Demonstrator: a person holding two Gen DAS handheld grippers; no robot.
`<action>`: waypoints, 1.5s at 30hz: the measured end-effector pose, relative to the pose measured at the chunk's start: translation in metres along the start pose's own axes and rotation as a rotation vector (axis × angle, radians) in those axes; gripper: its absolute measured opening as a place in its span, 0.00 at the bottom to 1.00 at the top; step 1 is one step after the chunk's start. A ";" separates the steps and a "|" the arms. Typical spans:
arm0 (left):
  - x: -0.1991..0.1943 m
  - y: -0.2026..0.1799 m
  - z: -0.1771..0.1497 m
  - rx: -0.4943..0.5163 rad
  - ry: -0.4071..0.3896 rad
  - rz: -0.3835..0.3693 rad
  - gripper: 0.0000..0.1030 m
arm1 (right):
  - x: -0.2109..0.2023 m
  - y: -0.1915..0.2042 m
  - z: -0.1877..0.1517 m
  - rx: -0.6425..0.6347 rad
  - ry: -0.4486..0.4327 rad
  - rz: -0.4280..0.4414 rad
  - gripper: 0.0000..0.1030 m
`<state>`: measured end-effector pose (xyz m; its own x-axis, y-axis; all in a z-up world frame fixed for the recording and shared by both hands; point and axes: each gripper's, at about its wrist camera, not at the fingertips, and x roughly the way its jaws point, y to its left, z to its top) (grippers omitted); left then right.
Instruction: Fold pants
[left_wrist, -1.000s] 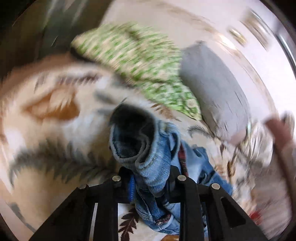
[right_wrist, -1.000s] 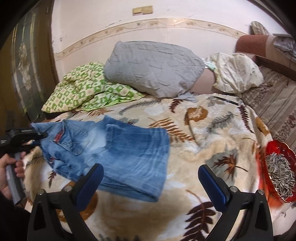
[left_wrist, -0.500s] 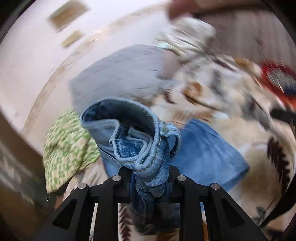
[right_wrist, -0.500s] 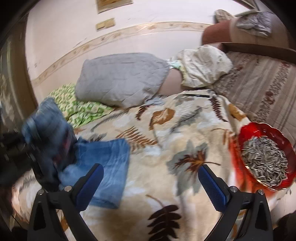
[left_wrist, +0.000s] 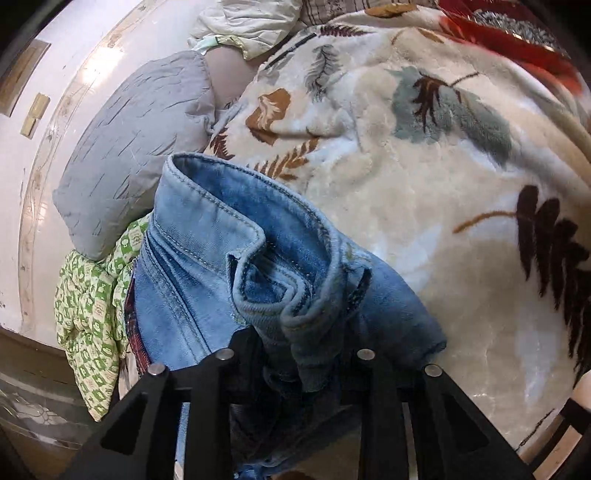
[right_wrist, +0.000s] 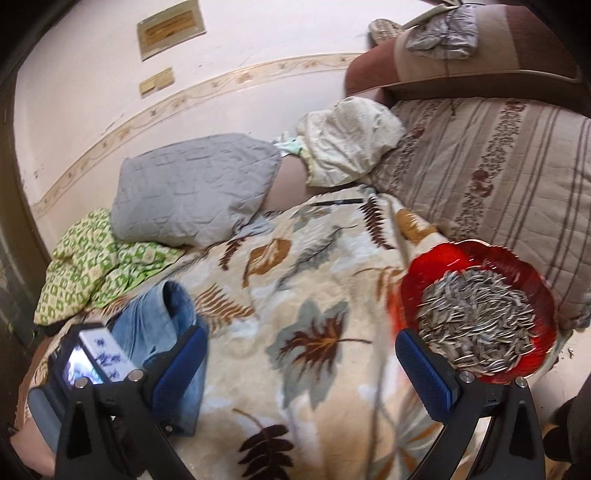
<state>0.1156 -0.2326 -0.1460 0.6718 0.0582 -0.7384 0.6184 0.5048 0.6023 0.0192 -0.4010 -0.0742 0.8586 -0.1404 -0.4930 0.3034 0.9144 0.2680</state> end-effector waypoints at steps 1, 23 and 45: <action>-0.003 0.001 0.000 -0.001 -0.013 -0.005 0.43 | -0.001 -0.003 0.003 0.003 -0.001 -0.001 1.00; -0.002 0.206 -0.144 -0.979 -0.127 -0.537 1.00 | 0.112 0.101 0.008 0.034 0.527 0.469 1.00; 0.056 0.166 -0.147 -1.105 0.018 -0.830 0.76 | 0.136 0.146 -0.022 -0.123 0.606 0.555 0.15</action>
<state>0.1960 -0.0184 -0.1318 0.2585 -0.5860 -0.7680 0.1843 0.8103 -0.5563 0.1710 -0.2786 -0.1198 0.4878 0.5400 -0.6859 -0.1759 0.8304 0.5287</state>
